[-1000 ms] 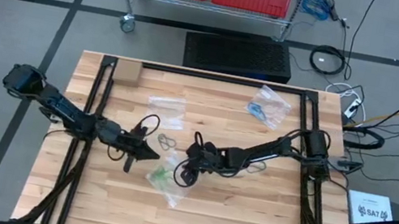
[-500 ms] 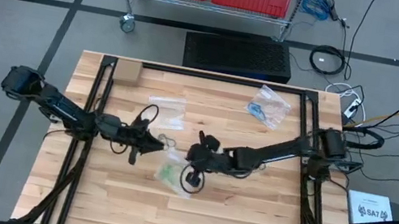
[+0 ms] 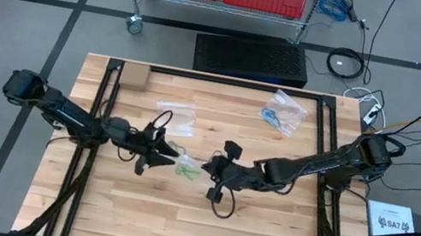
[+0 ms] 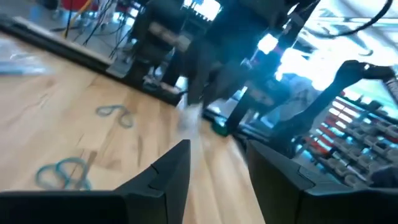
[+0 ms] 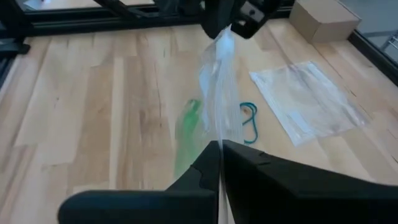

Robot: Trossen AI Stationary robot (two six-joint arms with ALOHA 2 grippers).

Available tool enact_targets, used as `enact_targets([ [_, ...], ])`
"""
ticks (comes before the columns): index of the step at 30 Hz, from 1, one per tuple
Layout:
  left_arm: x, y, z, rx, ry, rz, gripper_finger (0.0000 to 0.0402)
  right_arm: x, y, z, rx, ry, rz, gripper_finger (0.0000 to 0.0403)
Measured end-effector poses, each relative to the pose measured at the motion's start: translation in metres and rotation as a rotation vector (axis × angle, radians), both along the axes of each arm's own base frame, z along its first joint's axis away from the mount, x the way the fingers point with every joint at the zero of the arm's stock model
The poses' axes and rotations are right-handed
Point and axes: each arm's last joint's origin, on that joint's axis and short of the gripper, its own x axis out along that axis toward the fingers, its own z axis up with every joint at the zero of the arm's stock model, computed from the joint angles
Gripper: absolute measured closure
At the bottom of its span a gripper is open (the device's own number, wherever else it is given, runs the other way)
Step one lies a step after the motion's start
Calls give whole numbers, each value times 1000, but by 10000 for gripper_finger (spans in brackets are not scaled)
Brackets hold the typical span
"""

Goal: Sort rubber bands
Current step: Close the transparent zip bag

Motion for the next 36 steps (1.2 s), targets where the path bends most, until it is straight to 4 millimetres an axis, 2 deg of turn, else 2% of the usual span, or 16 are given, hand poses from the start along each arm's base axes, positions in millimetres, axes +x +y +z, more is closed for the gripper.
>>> enact_targets([
  [2,4,-1,5,3,-9,-2,240,1,0,-2,-3,8,0,403],
  [9,15,-1,2,62,170,30,241,1,0,-3,-9,11,4,403],
  [19,20,-1,12,152,112,46,286,-1,7,-3,-15,16,32,403],
  [28,19,-7,10,337,91,8,288,-2,11,-3,-15,16,43,403],
  [36,19,-6,8,362,109,15,288,-4,14,-1,-12,13,53,403],
])
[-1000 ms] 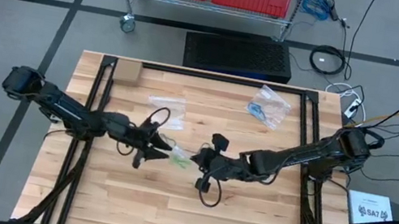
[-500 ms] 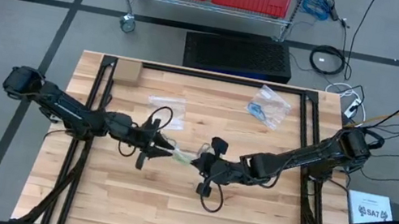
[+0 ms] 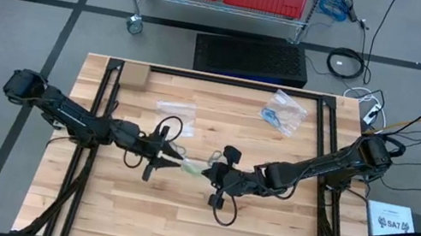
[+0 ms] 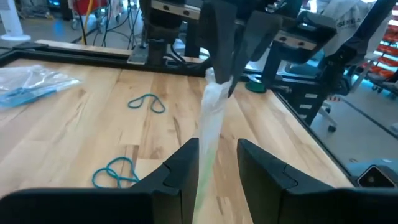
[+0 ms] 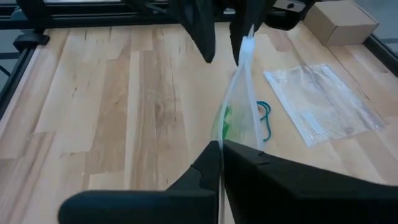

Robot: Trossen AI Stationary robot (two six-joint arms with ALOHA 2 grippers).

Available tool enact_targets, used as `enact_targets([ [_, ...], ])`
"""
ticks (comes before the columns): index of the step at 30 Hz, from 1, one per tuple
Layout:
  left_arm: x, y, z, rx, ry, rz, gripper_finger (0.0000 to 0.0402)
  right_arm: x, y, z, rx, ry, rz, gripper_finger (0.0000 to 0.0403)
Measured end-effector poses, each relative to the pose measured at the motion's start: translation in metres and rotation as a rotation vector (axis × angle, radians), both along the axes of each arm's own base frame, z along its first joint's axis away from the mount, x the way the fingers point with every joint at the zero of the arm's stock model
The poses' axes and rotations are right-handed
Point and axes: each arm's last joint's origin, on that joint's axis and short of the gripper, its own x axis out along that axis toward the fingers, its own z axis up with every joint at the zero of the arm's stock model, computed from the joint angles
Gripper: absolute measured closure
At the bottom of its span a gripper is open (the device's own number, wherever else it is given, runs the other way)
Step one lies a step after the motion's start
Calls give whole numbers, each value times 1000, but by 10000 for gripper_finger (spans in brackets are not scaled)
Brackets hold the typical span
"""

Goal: Sort rubber bands
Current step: Close the transparent zip bag

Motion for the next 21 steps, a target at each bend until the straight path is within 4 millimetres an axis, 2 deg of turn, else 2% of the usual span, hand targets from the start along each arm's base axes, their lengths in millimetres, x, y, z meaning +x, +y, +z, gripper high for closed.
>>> enact_targets([
  [13,0,1,1,27,-11,13,288,-2,4,-1,7,13,4,403],
  [21,0,0,3,-30,-23,-12,288,-2,4,-1,7,12,4,403],
])
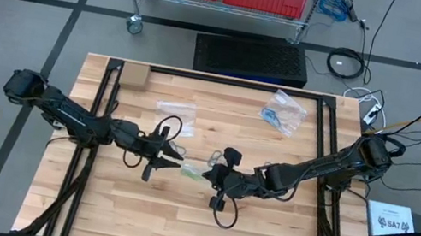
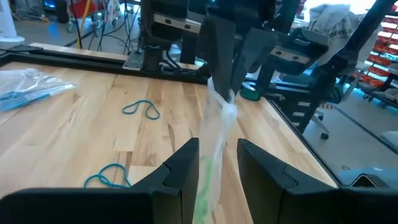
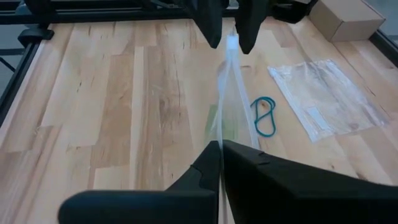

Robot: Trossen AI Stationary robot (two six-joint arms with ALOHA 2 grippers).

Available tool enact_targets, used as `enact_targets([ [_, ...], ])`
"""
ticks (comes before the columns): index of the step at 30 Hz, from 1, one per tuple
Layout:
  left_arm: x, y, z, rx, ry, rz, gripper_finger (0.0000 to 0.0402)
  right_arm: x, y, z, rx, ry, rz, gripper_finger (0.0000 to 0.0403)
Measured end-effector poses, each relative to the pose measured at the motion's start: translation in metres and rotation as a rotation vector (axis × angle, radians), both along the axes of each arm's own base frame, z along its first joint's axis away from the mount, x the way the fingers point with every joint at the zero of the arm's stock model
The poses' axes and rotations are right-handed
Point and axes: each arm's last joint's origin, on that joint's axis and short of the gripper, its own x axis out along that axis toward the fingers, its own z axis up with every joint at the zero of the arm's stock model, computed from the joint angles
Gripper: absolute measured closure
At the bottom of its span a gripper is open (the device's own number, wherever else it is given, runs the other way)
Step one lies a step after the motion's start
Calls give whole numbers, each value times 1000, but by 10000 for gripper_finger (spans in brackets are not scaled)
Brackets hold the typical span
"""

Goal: Sort rubber bands
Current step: Close the transparent zip bag

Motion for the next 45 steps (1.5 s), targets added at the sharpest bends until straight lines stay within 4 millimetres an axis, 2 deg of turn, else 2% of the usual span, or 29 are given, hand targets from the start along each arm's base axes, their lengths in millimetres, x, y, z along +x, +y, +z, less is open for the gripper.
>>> enact_targets([
  [7,1,0,2,-3,-11,9,298,0,0,0,0,-1,-1,403],
  [15,5,-1,5,22,-19,-1,368,0,0,0,-1,-3,1,403],
  [20,6,-2,2,27,-6,-11,393,0,0,0,-2,-2,1,403],
  [28,7,-2,4,35,-25,-14,399,1,0,1,27,-15,-16,400],
  [31,7,-1,5,57,-28,1,399,-2,-2,7,75,-38,-39,381],
  [36,7,0,3,90,-18,36,400,-6,-8,25,115,-104,-39,325],
  [41,7,0,3,108,-21,38,401,5,-21,31,99,-181,0,279],
  [45,7,0,3,109,-16,39,401,14,-34,29,100,-195,24,265],
])
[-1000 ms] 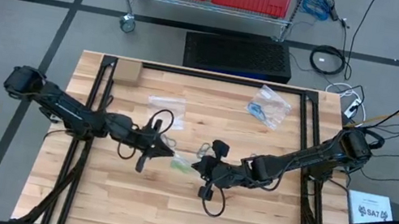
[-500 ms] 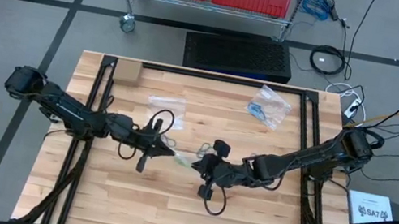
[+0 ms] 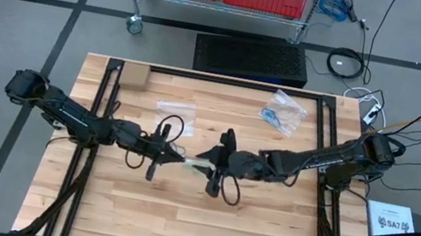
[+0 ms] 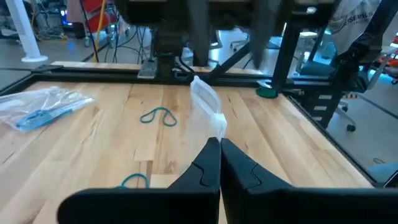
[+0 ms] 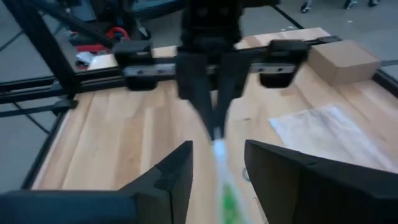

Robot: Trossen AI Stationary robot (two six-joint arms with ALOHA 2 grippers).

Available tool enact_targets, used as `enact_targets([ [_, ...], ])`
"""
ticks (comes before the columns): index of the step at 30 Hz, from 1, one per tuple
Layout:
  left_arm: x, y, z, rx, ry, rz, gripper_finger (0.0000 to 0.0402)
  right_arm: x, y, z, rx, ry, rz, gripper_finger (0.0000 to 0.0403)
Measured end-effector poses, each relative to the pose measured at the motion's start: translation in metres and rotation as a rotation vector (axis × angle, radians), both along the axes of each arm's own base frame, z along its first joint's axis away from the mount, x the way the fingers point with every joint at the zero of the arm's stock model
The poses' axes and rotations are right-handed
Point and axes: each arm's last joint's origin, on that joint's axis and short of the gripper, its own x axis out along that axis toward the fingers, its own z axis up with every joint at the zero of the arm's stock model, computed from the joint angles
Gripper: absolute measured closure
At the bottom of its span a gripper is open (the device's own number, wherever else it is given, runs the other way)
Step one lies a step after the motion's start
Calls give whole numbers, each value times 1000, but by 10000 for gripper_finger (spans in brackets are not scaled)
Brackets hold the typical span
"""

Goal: Sort rubber bands
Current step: Close the transparent zip bag

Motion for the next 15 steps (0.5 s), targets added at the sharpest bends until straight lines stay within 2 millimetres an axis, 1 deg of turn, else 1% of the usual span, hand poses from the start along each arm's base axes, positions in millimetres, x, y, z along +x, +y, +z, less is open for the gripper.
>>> enact_targets([
  [4,0,0,-1,2,7,4,401,2,-9,0,5,3,2,267],
  [8,0,0,-1,2,6,9,401,3,-13,0,12,0,14,273],
  [15,0,0,0,1,-2,13,401,10,-15,-14,17,41,35,275],
])
